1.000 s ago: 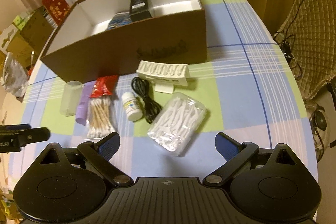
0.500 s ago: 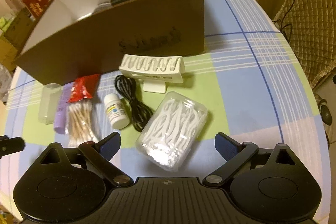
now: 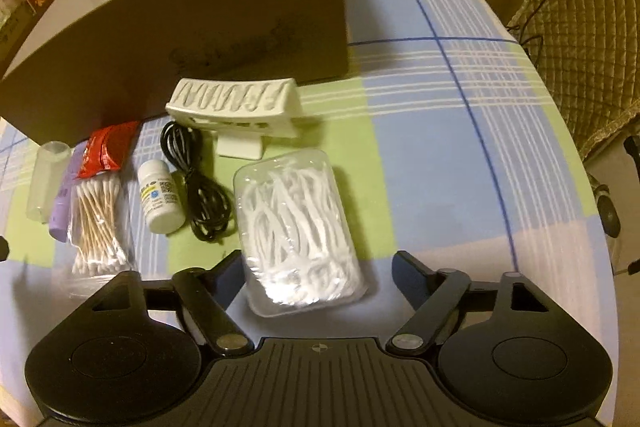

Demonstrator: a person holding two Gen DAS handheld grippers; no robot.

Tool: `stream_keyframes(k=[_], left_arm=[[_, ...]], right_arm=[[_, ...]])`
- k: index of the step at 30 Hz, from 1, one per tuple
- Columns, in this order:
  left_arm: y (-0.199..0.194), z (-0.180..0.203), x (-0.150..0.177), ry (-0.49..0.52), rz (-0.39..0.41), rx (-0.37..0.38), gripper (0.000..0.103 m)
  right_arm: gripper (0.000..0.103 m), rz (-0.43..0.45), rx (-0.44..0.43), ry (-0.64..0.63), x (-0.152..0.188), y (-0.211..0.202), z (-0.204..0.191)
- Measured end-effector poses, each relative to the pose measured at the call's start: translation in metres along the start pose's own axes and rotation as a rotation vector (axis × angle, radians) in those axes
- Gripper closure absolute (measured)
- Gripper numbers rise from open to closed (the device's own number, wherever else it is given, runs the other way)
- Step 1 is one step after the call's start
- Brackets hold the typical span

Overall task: Organize objects
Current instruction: 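Grasp the clear floss-pick box with the right tool while the left tool grasps the clear cup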

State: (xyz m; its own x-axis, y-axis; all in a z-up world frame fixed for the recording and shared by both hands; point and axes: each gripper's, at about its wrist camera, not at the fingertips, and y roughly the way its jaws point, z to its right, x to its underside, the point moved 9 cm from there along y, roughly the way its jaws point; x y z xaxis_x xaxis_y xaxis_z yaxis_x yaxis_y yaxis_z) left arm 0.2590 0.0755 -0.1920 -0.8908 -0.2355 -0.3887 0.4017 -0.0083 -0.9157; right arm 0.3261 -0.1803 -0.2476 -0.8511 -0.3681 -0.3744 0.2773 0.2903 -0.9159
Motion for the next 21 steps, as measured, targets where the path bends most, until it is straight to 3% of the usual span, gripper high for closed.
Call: stream_keyframes(k=[6, 8, 9, 10, 21], left_arm=[[0.011, -0.003, -0.006, 0.006, 0.012, -0.001, 0.021], [0.015, -0.005, -0.009, 0.01, 0.02, -0.009, 0.021], [0.017, -0.006, -0.011, 0.014, 0.026, -0.013, 0.021], [0.019, -0.006, -0.012, 0.02, 0.03, -0.016, 0.021], [0.053, -0.008, -0.038, 0.025, 0.054, -0.015, 0.023]], right_arm=[[0.027, 0.032, 0.007, -0.049, -0.009, 0.005, -0.002], [0.032, 0.066, 0.025, -0.08, -0.013, 0.008, -0.005], [0.044, 0.083, 0.04, -0.093, -0.015, 0.008, -0.005], [0.049, 0.091, 0.059, -0.104, -0.017, 0.008, -0.004], [0.048, 0.108, 0.089, -0.051, -0.034, 0.007, 0.026]])
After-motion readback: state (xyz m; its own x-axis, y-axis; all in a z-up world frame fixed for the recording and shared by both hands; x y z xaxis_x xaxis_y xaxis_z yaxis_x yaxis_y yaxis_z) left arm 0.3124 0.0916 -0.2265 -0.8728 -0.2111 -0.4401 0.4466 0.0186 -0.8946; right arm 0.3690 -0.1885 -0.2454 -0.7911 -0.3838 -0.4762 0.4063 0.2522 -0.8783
